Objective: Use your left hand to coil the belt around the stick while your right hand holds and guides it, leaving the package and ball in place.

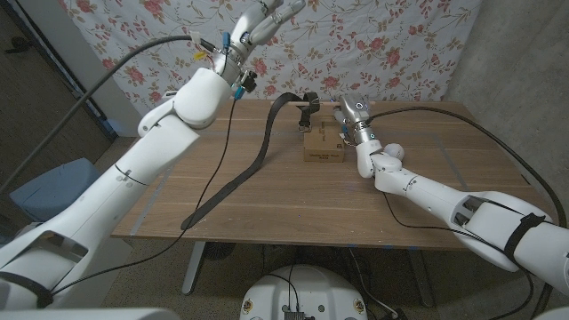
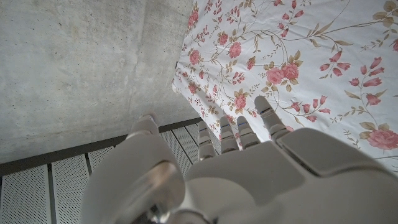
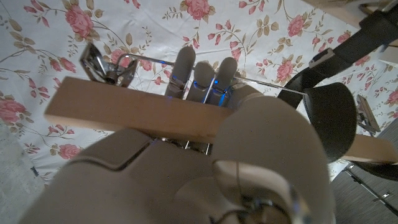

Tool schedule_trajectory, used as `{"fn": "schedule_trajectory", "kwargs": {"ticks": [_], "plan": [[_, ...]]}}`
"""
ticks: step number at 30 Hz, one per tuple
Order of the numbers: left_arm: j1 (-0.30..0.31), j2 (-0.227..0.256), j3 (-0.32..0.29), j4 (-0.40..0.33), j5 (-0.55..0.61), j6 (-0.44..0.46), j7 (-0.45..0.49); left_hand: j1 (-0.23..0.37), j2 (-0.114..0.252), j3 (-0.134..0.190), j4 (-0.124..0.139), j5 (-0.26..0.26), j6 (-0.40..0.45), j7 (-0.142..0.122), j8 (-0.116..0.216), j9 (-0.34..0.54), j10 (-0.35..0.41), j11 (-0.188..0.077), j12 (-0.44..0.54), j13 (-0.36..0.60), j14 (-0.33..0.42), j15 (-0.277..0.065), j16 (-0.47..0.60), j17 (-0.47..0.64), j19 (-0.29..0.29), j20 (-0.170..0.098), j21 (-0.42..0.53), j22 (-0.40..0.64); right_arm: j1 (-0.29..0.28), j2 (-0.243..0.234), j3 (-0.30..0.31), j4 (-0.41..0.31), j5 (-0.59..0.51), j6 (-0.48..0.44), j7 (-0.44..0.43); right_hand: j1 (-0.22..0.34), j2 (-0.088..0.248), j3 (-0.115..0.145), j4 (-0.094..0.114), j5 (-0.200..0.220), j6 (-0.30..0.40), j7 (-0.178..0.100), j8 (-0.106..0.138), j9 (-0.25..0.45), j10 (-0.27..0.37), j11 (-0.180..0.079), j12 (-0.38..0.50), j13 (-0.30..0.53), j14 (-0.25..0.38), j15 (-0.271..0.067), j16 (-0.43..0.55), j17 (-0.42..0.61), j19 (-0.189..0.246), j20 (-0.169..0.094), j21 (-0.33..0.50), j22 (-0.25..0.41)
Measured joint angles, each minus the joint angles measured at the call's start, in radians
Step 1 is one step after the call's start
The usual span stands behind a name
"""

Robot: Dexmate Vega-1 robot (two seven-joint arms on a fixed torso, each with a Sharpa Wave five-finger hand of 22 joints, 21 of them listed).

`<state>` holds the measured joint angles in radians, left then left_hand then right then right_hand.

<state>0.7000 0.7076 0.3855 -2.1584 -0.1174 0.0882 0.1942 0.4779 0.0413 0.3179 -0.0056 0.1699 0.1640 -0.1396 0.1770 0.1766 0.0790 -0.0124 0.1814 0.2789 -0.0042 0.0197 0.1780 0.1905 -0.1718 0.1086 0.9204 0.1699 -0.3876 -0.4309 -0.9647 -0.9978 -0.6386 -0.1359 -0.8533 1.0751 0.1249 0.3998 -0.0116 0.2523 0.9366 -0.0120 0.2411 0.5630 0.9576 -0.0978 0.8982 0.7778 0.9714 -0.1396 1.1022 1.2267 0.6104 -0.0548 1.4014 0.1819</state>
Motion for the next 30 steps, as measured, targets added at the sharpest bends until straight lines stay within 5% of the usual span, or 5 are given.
{"fn": "schedule_trajectory", "kwargs": {"ticks": [21,30], "plan": [[0.038,-0.006,-0.033,0.028,0.011,-0.049,-0.006,0.0,0.0,0.0,-0.008,0.004,-0.005,-0.005,0.0,0.0,-0.003,-0.004,0.004,-0.019,-0.005,-0.002,0.0,-0.009,0.0,0.0,-0.015,0.0,0.015,-0.01,-0.042,0.032,-0.006,-0.052,0.1,-0.004,0.004,0.004,-0.004,0.003,0.0,0.0,-0.01,-0.011,-0.011,0.011,-0.027,-0.044,0.0,0.0,-0.014,-0.009,0.0,0.0,-0.008,-0.005],[0.041,-0.007,-0.04,0.038,0.013,-0.064,-0.012,0.0,0.0,0.0,-0.016,0.004,-0.001,-0.001,0.0,0.0,-0.003,-0.004,0.004,-0.026,-0.005,-0.002,0.0,-0.014,0.005,-0.005,-0.018,0.0,0.016,-0.016,-0.049,0.027,-0.004,-0.095,0.169,-0.001,0.003,0.048,-0.042,-0.037,0.005,0.005,-0.035,-0.058,-0.033,0.062,-0.133,-0.217,0.008,-0.003,-0.343,-0.346,-0.004,-0.003,-0.084,-0.015]]}}
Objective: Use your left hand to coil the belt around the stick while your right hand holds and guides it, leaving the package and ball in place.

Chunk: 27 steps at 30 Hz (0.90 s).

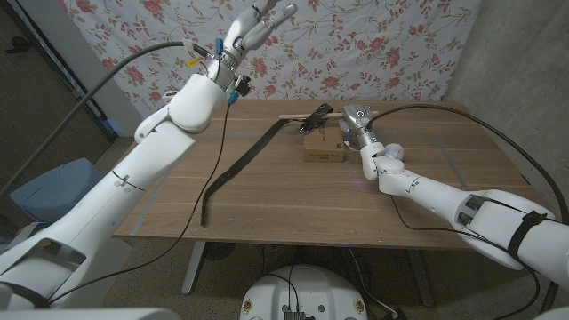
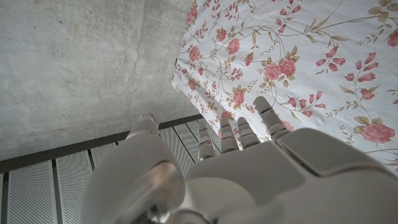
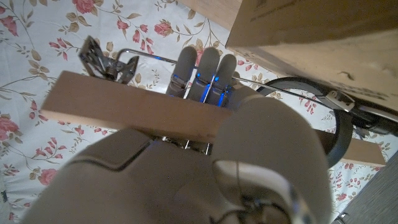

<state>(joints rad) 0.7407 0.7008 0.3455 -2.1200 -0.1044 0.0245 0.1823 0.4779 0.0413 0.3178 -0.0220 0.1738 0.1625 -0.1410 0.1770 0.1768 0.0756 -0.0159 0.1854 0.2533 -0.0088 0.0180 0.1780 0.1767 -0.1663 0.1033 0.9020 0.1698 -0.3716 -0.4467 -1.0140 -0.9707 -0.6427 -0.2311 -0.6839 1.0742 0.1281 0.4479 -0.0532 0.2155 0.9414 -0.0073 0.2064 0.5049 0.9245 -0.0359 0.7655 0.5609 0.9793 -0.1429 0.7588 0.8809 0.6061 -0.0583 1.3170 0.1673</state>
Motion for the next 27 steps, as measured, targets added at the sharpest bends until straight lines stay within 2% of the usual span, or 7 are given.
{"fn": "schedule_trajectory", "kwargs": {"ticks": [3,5,9,16,19,23,27], "plan": [[0.0,0.0,-0.002,0.003,0.002,-0.014,-0.005,0.0,0.0,0.0,0.0,0.0,0.0,0.0,0.0,0.0,0.0,0.0,0.0,-0.003,0.0,0.0,0.0,0.0,0.0,0.0,0.0,0.0,0.0,-0.01,-0.005,-0.021,0.001,-0.013,0.026,0.001,0.002,0.007,-0.006,-0.016,-0.042,-0.012,-0.012,-0.028,-0.026,0.009,-0.049,-0.058,-0.009,-0.001,-0.101,-0.099,-0.028,0.002,-0.037,-0.004],[0.0,0.0,-0.003,0.005,0.002,-0.017,-0.006,0.0,0.0,0.0,0.0,0.0,0.0,0.0,0.0,0.0,0.0,0.0,0.0,-0.003,0.0,0.0,0.0,0.0,0.004,-0.004,-0.004,0.0,0.001,-0.016,-0.006,-0.036,0.002,-0.025,0.045,-0.008,0.004,0.007,-0.005,-0.02,-0.09,-0.017,-0.021,-0.053,-0.062,0.007,-0.089,-0.095,-0.043,0.004,-0.165,-0.153,-0.055,0.006,-0.069,-0.006],[0.0,0.001,-0.007,0.013,0.002,-0.027,-0.012,0.0,0.0,0.004,-0.004,0.0,0.0,0.0,0.0,0.0,0.0,0.0,0.0,-0.007,0.0,0.0,0.0,0.0,0.005,-0.005,-0.004,0.0,0.002,-0.023,-0.006,-0.054,0.002,-0.052,0.091,-0.109,-0.047,-0.016,0.021,-0.02,-0.202,-0.017,-0.03,-0.113,-0.181,0.018,-0.18,-0.159,-0.131,0.031,-0.28,-0.235,-0.1,0.01,-0.131,-0.007],[0.002,0.004,-0.015,0.023,-0.002,-0.041,-0.018,0.0,0.0,0.004,-0.013,0.0,0.0,0.0,0.0,0.0,0.0,0.0,0.0,-0.014,0.0,0.0,0.0,-0.005,0.005,-0.005,-0.005,0.0,0.008,-0.039,-0.01,-0.097,-0.001,-0.105,0.196,-0.258,-0.151,-0.109,0.046,0.014,-0.473,-0.029,-0.038,-0.211,-0.419,0.013,-0.341,-0.232,-0.394,0.081,-0.444,-0.32,-0.23,0.015,-0.277,-0.006],[0.003,0.005,-0.02,0.028,-0.007,-0.049,-0.022,0.0,0.0,0.004,-0.013,0.0,0.0,0.0,0.0,0.0,0.0,0.0,0.0,-0.017,0.0,0.0,0.0,-0.005,0.005,-0.005,-0.008,0.0,0.012,-0.05,-0.011,-0.124,-0.004,-0.128,0.243,-0.304,-0.174,-0.151,0.053,0.03,-0.559,-0.046,-0.039,-0.235,-0.475,-0.001,-0.403,-0.247,-0.497,0.093,-0.486,-0.336,-0.297,0.017,-0.335,-0.004],[0.006,0.008,-0.027,0.039,-0.015,-0.063,-0.027,0.0,0.0,0.005,-0.02,0.0,-0.004,0.004,0.0,0.0,0.0,0.0,0.0,-0.021,0.0,0.0,0.0,-0.005,0.009,-0.009,-0.008,0.0,0.018,-0.069,-0.014,-0.165,-0.02,-0.175,0.332,-0.323,-0.213,-0.198,0.047,0.058,-0.658,-0.075,-0.029,-0.263,-0.575,-0.024,-0.472,-0.255,-0.638,0.098,-0.535,-0.36,-0.398,0.018,-0.417,-0.001],[0.008,0.01,-0.032,0.048,-0.015,-0.063,-0.027,0.0,0.0,0.004,-0.021,0.0,-0.004,0.004,0.0,0.0,0.0,0.0,0.0,-0.021,0.0,0.0,0.0,-0.005,0.015,-0.007,-0.015,0.0,0.018,-0.069,-0.014,-0.165,-0.042,-0.213,0.409,-0.304,-0.237,-0.218,0.032,0.083,-0.72,-0.093,-0.029,-0.274,-0.627,-0.025,-0.509,-0.255,-0.711,0.101,-0.558,-0.375,-0.443,0.022,-0.461,-0.001]]}}
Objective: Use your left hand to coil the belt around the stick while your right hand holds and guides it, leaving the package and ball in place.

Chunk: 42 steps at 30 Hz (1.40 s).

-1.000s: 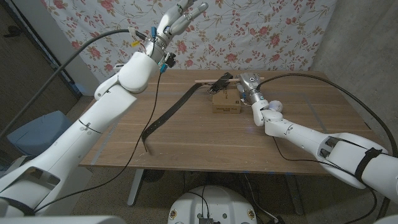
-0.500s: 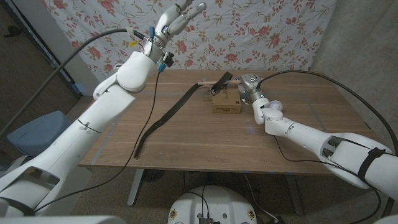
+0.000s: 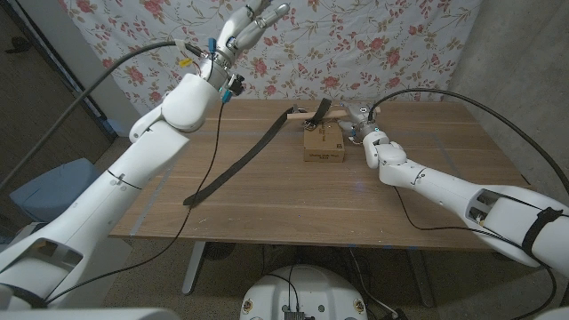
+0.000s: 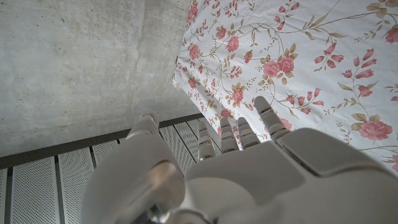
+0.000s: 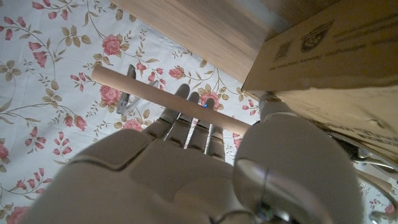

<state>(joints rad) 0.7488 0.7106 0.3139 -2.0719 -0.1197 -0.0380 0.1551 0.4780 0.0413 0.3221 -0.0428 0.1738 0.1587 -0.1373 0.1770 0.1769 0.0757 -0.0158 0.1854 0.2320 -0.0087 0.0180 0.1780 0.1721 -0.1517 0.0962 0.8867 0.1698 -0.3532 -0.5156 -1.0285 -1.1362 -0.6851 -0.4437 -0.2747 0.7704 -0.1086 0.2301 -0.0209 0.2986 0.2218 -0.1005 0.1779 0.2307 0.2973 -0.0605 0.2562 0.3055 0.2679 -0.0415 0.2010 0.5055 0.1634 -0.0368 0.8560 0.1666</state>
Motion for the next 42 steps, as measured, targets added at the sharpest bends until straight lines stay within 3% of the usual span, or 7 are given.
{"fn": "schedule_trajectory", "kwargs": {"ticks": [2,7,12,14,24,32,42], "plan": [[0.002,0.001,-0.004,0.007,-0.013,-0.022,-0.008,0.0,0.0,0.003,-0.003,0.0,0.0,0.0,0.0,0.0,0.0,0.0,0.0,-0.004,0.0,0.0,0.0,0.0,0.0,0.0,0.0,0.0,0.015,-0.03,-0.016,-0.066,-0.018,-0.023,0.047,0.01,-0.01,-0.006,-0.006,0.011,-0.032,-0.003,0.0,-0.005,-0.024,0.0,-0.015,0.002,-0.029,0.001,-0.002,-0.006,-0.001,0.001,-0.013,0.0],[0.005,0.003,-0.01,0.02,-0.026,-0.043,-0.015,0.004,0.004,0.003,-0.003,0.0,0.0,0.0,0.0,0.0,0.0,0.0,0.0,-0.005,0.0,0.0,0.0,0.0,0.0,0.0,0.0,0.005,0.022,-0.058,-0.031,-0.128,-0.062,-0.067,0.133,0.049,-0.015,-0.011,-0.011,0.035,-0.134,-0.019,-0.008,-0.019,-0.093,-0.004,-0.047,-0.002,-0.087,0.003,-0.005,-0.021,-0.012,-0.001,-0.043,0.004],[0.008,0.005,-0.017,0.031,-0.035,-0.059,-0.021,0.004,0.004,0.003,-0.011,0.0,0.0,0.0,0.0,0.0,-0.005,-0.005,0.004,-0.009,0.0,0.0,0.0,0.0,0.0,0.0,-0.004,0.005,0.026,-0.082,-0.045,-0.187,-0.117,-0.111,0.22,0.081,-0.014,-0.011,-0.011,0.046,-0.21,-0.028,-0.011,-0.031,-0.167,-0.009,-0.068,-0.011,-0.16,0.001,-0.015,-0.036,-0.061,0.0,-0.086,0.004],[0.01,0.007,-0.02,0.034,-0.038,-0.064,-0.023,0.004,0.004,0.003,-0.011,0.0,0.0,0.0,0.0,0.0,-0.01,-0.001,0.004,-0.011,0.0,0.0,0.0,0.0,0.0,0.0,-0.008,0.005,0.028,-0.094,-0.052,-0.215,-0.141,-0.126,0.26,0.112,-0.038,-0.04,-0.041,0.048,-0.226,-0.034,-0.011,-0.035,-0.194,-0.024,-0.072,-0.012,-0.184,-0.002,-0.016,-0.041,-0.072,0.001,-0.099,0.004],[0.027,0.018,-0.04,0.043,-0.056,-0.088,-0.029,0.008,0.0,0.004,-0.018,0.0,0.0,0.0,0.0,0.0,-0.011,0.0,0.007,-0.018,0.0,0.0,0.0,0.0,0.0,0.0,-0.008,0.005,0.032,-0.122,-0.065,-0.292,-0.269,-0.182,0.442,0.11,-0.034,-0.083,-0.041,0.07,-0.296,-0.061,-0.002,-0.036,-0.258,-0.041,-0.078,-0.03,-0.253,-0.028,-0.024,-0.077,-0.146,0.004,-0.164,0.004],[0.04,0.027,-0.055,0.045,-0.068,-0.103,-0.033,0.008,0.0,0.004,-0.018,0.0,-0.004,-0.004,0.0,0.0,-0.011,0.0,0.007,-0.022,0.0,0.0,0.0,0.0,0.0,0.0,-0.015,0.005,0.011,-0.149,-0.044,-0.39,-0.343,-0.197,0.516,0.104,-0.016,-0.114,-0.034,0.085,-0.355,-0.08,-0.002,-0.038,-0.334,-0.056,-0.078,-0.047,-0.337,-0.041,-0.024,-0.112,-0.205,0.055,-0.218,0.001],[0.054,0.034,-0.068,0.048,-0.081,-0.118,-0.037,0.008,0.0,0.004,-0.026,0.0,-0.004,-0.004,0.0,0.0,-0.011,0.0,0.007,-0.027,0.0,0.0,0.0,0.0,0.0,0.0,-0.021,0.005,-0.024,-0.154,0.004,-0.44,-0.401,-0.199,0.55,0.112,0.015,-0.169,-0.021,0.105,-0.405,-0.098,-0.003,-0.038,-0.389,-0.068,-0.078,-0.081,-0.393,-0.038,-0.015,-0.178,-0.233,0.209,-0.309,0.001]]}}
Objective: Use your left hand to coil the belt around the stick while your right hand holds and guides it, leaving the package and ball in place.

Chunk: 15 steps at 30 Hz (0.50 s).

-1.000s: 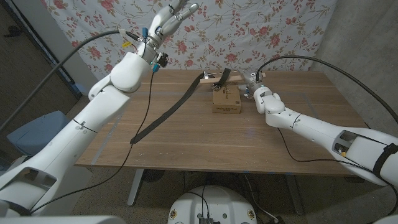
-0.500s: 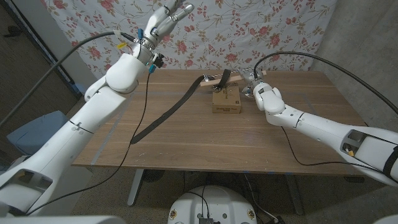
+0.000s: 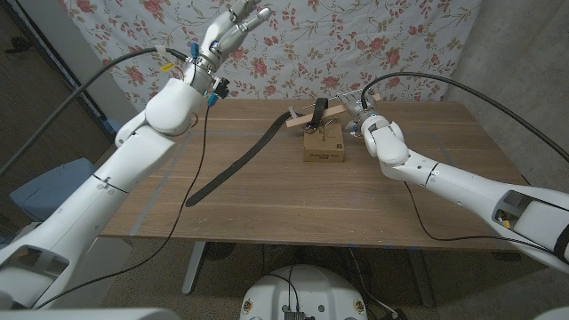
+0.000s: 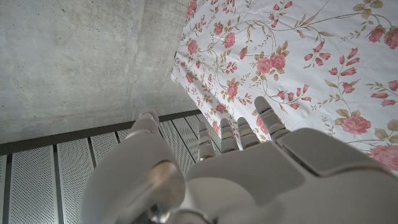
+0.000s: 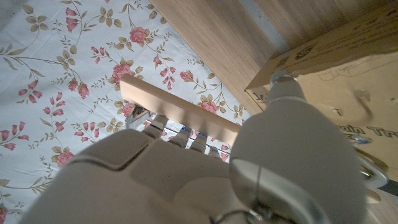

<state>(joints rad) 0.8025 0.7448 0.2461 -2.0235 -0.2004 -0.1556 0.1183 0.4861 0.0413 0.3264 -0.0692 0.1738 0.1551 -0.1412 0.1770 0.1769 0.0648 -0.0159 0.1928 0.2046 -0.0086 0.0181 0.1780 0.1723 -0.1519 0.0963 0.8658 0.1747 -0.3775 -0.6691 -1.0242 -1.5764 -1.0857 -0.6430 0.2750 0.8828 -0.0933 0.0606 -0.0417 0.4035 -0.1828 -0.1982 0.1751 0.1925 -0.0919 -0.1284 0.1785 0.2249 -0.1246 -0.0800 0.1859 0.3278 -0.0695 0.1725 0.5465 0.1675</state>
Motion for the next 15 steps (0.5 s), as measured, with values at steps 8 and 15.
{"fn": "schedule_trajectory", "kwargs": {"ticks": [8,15], "plan": [[0.007,0.006,-0.009,0.001,-0.004,-0.005,-0.002,0.0,0.0,0.0,0.0,0.0,0.0,0.0,0.0,0.0,0.0,0.0,0.0,0.0,0.0,0.0,0.0,0.0,0.005,0.005,-0.001,0.0,-0.026,-0.007,0.05,-0.029,-0.006,0.025,0.004,-0.095,0.044,-0.072,0.064,-0.003,0.0,0.0,0.032,0.0,-0.007,0.004,0.038,-0.02,-0.014,0.017,0.035,-0.044,0.046,0.027,-0.067,0.0],[0.009,0.01,-0.013,0.0,-0.008,-0.006,-0.006,0.0,0.0,-0.003,-0.003,0.0,0.0,0.0,0.0,0.0,-0.005,0.005,0.0,-0.005,0.0,0.0,0.0,0.0,0.005,0.005,-0.004,0.0,-0.047,-0.033,0.098,-0.076,0.017,0.06,-0.005,-0.125,0.04,-0.186,0.097,0.001,0.209,0.038,0.14,0.002,0.219,0.027,0.148,0.013,0.299,0.042,0.171,-0.055,0.355,-0.058,-0.058,0.016]]}}
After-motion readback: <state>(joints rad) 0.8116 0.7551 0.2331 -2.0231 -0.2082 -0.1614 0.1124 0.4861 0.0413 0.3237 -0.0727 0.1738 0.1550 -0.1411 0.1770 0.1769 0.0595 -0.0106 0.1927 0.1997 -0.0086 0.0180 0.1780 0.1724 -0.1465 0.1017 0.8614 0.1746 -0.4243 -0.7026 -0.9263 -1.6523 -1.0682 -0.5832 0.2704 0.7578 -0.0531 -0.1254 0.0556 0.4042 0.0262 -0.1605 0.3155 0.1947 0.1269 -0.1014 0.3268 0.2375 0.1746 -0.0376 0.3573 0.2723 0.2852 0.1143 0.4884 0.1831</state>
